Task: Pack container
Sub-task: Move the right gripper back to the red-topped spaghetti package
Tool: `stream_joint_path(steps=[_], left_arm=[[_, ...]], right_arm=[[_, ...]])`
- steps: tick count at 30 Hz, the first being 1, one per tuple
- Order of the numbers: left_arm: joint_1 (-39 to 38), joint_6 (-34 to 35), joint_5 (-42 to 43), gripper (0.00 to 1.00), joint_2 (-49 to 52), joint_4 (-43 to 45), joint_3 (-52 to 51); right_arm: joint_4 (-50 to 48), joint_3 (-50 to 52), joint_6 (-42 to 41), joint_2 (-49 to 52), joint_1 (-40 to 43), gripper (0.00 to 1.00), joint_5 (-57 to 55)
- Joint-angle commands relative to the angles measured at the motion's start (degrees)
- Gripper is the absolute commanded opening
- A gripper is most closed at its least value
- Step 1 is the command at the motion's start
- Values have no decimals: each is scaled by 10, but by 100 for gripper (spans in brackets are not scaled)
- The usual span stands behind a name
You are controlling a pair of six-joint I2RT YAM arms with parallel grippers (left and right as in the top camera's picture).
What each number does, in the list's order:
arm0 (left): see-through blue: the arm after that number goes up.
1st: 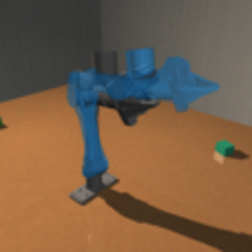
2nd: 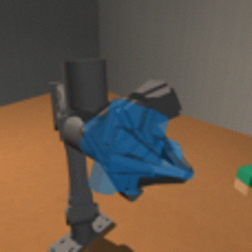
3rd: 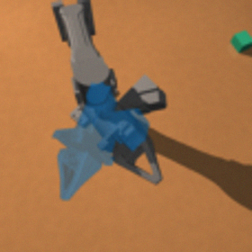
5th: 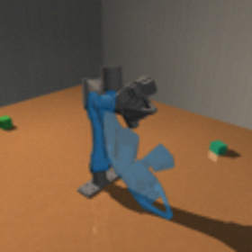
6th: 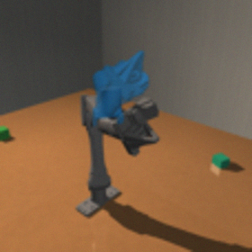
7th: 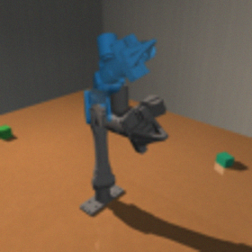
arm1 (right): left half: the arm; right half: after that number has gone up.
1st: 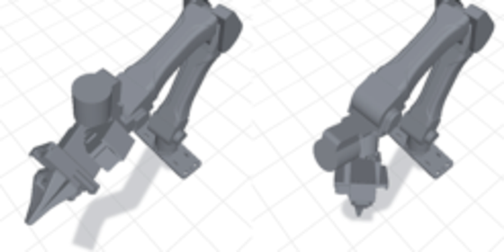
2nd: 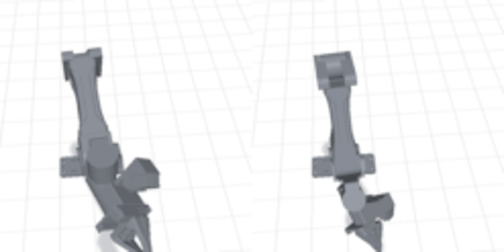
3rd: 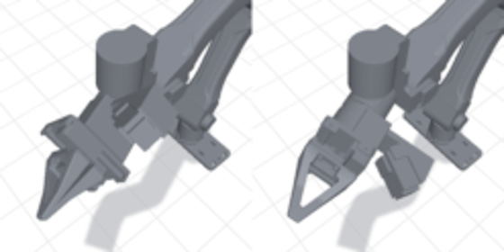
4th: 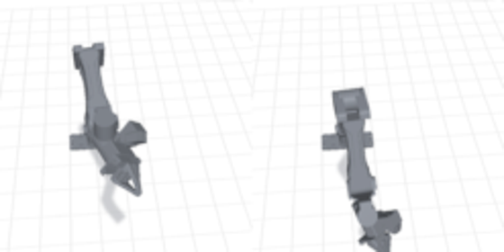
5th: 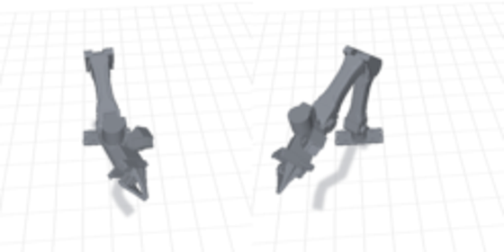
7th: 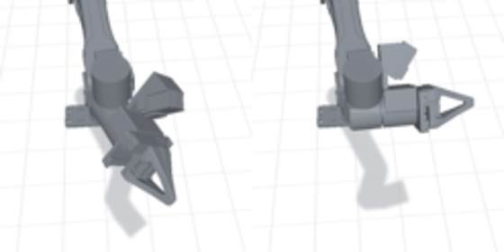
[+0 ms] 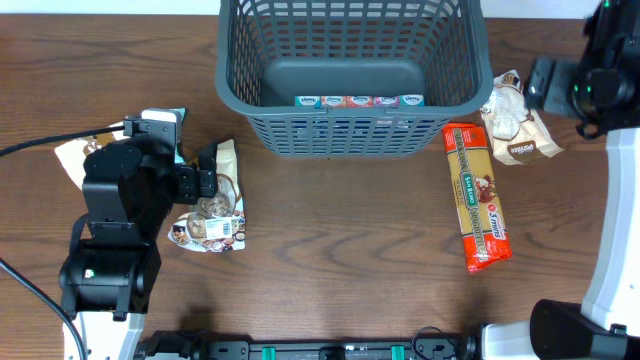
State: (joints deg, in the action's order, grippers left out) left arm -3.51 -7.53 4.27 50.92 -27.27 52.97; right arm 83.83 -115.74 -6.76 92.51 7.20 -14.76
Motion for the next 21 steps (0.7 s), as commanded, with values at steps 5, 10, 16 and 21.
stream_joint_path(steps=[5, 10, 16, 21], left_arm=[[-2, -4, -5, 99, 7, -25, 8], [-2, -4, -5, 99, 14, -29, 8], [-2, -4, -5, 99, 15, -29, 8], [-2, -4, -5, 99, 15, -29, 8]], right_arm=[[81, 39, 16, -2, 18, 99, 28], [80, 97, 52, -2, 18, 99, 63], [1, 165, 79, -2, 38, 99, 74], [-65, 243, 123, 1, 71, 99, 135]])
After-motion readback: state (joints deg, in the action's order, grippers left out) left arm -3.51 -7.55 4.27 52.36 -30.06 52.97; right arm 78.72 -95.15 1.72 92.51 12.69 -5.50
